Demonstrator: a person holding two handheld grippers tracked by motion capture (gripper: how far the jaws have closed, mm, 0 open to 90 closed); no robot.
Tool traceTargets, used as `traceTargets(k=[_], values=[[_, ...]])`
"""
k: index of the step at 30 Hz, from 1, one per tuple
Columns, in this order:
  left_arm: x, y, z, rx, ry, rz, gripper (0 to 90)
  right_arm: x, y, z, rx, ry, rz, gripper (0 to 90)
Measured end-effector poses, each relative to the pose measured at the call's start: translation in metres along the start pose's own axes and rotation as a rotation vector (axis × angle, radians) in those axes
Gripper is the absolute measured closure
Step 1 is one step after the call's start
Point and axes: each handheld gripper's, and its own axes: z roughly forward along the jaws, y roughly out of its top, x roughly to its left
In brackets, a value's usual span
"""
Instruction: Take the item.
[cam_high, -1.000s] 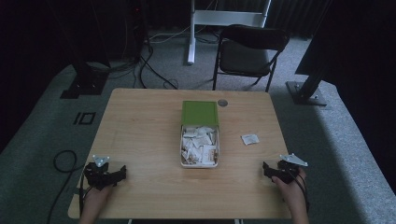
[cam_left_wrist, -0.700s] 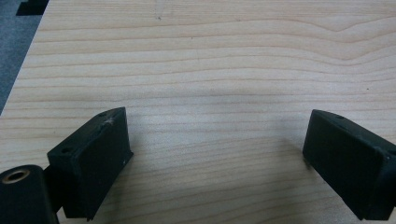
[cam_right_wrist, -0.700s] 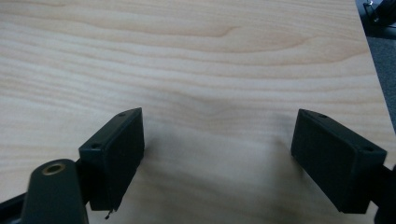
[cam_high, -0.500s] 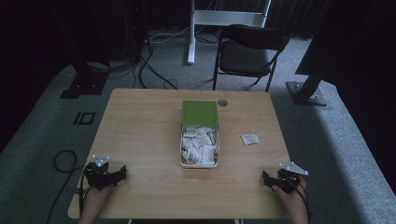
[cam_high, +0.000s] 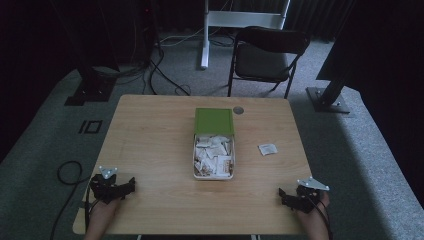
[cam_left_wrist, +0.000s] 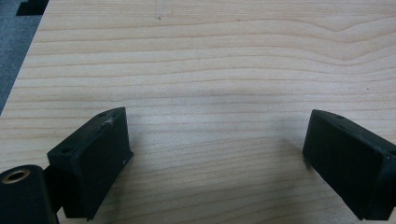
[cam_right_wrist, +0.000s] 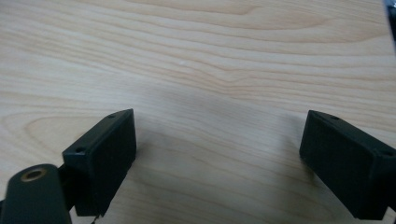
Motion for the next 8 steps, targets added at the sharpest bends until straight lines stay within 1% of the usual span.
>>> traceTargets(k=[8], values=[[0.0000,0.0000,0.0000,0.000,0.000,0.000,8.3,0.0001,0.0001,-0.0001,0.000,0.003,-0.001,10.7]])
